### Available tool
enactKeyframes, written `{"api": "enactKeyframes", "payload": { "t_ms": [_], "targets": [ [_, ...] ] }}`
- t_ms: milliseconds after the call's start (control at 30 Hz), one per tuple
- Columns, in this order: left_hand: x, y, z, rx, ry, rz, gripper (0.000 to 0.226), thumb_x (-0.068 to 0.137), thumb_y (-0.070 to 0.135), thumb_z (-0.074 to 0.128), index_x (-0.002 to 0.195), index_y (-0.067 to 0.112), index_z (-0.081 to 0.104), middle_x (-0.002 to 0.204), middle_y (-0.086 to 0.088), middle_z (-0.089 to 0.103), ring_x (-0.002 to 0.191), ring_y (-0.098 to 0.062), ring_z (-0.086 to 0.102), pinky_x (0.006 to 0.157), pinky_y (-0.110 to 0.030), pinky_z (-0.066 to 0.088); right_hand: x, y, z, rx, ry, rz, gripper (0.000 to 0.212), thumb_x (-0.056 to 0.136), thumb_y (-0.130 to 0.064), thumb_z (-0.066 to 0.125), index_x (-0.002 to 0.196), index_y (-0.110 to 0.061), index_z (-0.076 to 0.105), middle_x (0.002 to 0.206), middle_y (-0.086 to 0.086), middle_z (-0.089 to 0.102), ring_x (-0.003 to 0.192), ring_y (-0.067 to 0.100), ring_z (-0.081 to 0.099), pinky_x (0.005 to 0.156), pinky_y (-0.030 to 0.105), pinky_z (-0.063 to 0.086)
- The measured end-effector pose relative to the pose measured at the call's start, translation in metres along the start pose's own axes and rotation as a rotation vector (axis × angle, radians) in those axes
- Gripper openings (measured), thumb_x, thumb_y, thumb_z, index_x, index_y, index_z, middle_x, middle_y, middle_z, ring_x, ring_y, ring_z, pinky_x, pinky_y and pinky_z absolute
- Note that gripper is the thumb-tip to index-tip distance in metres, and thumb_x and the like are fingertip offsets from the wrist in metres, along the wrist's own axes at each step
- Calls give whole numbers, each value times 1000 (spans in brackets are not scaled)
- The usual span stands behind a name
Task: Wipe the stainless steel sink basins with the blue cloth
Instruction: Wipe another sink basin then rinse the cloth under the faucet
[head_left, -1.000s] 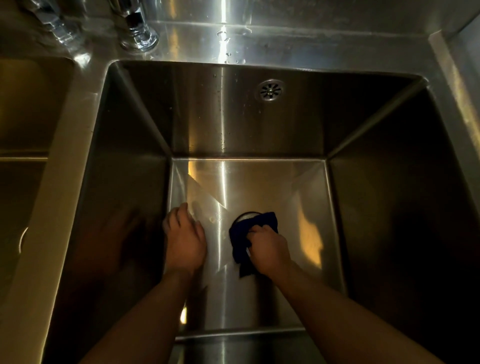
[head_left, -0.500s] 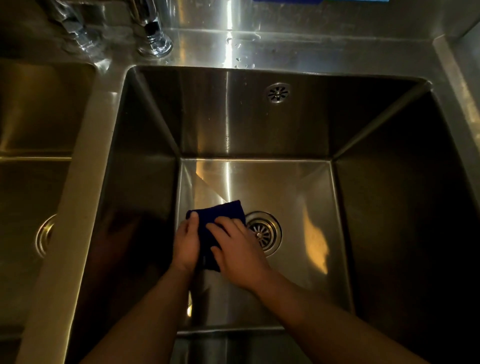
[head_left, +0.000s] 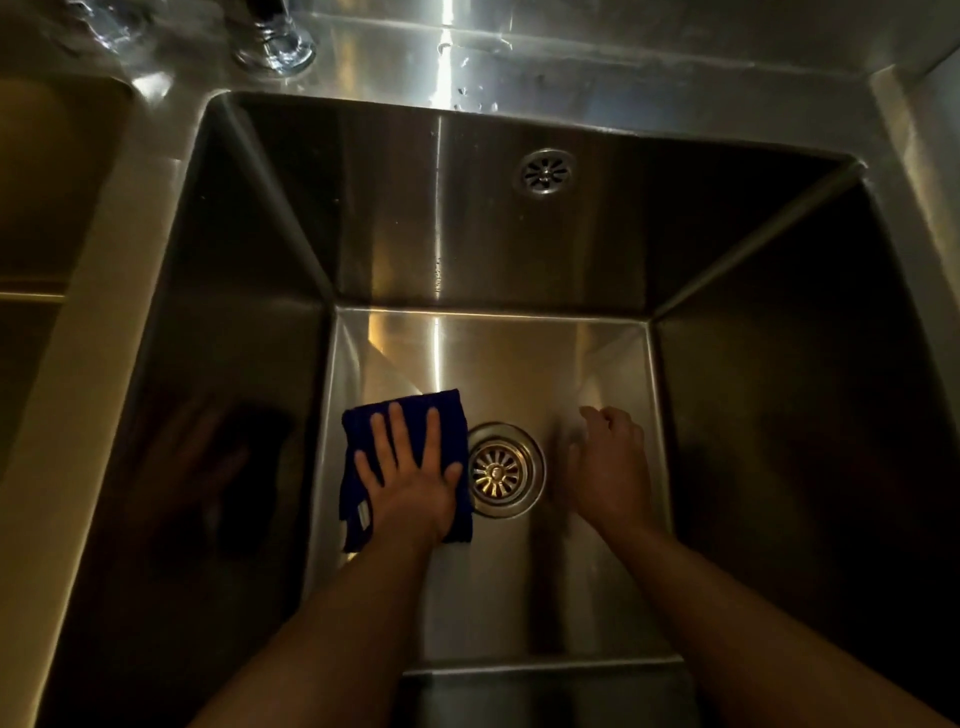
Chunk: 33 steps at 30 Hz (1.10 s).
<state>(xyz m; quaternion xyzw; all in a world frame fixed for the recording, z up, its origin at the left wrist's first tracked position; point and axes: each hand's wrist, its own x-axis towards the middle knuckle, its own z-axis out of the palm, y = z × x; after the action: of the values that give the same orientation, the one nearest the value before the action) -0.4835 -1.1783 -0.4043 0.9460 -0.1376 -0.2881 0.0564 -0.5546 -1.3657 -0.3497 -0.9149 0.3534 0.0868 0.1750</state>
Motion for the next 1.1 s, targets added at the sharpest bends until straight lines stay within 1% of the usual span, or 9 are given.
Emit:
{"api": "enactKeyframes", "payload": {
  "t_ms": [100, 300, 500, 633, 700, 800, 900, 967, 1100],
  "targets": [
    [33, -3, -22, 33, -16, 12, 70, 98, 53, 21, 143, 34, -29, 148, -9, -43, 136, -30, -39, 113, -56, -13, -1, 3, 8, 8, -6, -12, 42, 92, -15, 50, 134, -13, 50, 138, 12, 46, 125, 29, 39, 101, 38, 37],
    [94, -3, -79, 183, 90, 68, 71, 99, 49, 30, 151, 25, -11, 156, -12, -26, 143, -39, -20, 116, -55, -3, 9, -4, 18, 24, -17, -52, 47, 88, -14, 54, 134, -14, 49, 139, 10, 44, 125, 28, 37, 98, 39, 38],
    [85, -6, -64, 128, 31, 97, 69, 99, 50, 21, 147, 28, -23, 153, -9, -35, 139, -37, -32, 117, -53, -9, 9, -1, 24, 19, -10, -49, 51, 87, -16, 54, 138, -16, 46, 142, 13, 41, 128, 30, 35, 100, 41, 38],
    [63, -19, -44, 165, -55, 160, 73, 97, 54, 21, 145, 30, -28, 149, -8, -41, 137, -36, -35, 116, -53, -11, -1, 12, 26, -65, -31, 4, 60, 95, -31, 48, 150, -19, 28, 157, 20, 18, 144, 37, 15, 113, 48, 23],
    [37, -22, -28, 181, -112, 171, 75, 96, 56, 22, 144, 29, -30, 142, -6, -47, 136, -37, -36, 114, -53, -12, -9, 23, 29, -118, -106, 50, 65, 97, -37, 43, 154, -21, 16, 159, 22, 6, 146, 39, 6, 117, 49, 14],
    [-3, -22, -10, 204, -241, 165, 80, 95, 57, 26, 142, 28, -32, 132, -6, -53, 132, -38, -42, 112, -55, -17, -21, 36, 31, -193, -193, 112, 70, 98, -43, 40, 155, -25, 4, 159, 22, -2, 147, 39, -1, 118, 49, 11],
    [-37, -17, 1, 263, -434, 148, 88, 93, 58, 33, 136, 30, -38, 131, -9, -55, 124, -37, -48, 111, -57, -19, -30, 37, 28, -199, -235, 148, 73, 96, -45, 43, 155, -27, 2, 159, 22, -6, 147, 39, -3, 118, 50, 10],
    [-53, -12, 7, 318, -552, 136, 92, 92, 61, 36, 133, 28, -40, 132, -11, -54, 126, -40, -46, 111, -59, -18, -33, 35, 25, -198, -265, 160, 74, 96, -46, 43, 154, -28, 0, 159, 21, -8, 147, 39, -5, 118, 51, 9],
    [-69, -8, 16, 321, -757, 60, 98, 88, 62, 44, 143, 28, -30, 142, -10, -47, 130, -43, -41, 112, -61, -9, -34, 31, 15, -195, -315, 172, 73, 97, -46, 42, 154, -28, 0, 159, 22, -9, 147, 39, -5, 119, 50, 9]
  ]
}}
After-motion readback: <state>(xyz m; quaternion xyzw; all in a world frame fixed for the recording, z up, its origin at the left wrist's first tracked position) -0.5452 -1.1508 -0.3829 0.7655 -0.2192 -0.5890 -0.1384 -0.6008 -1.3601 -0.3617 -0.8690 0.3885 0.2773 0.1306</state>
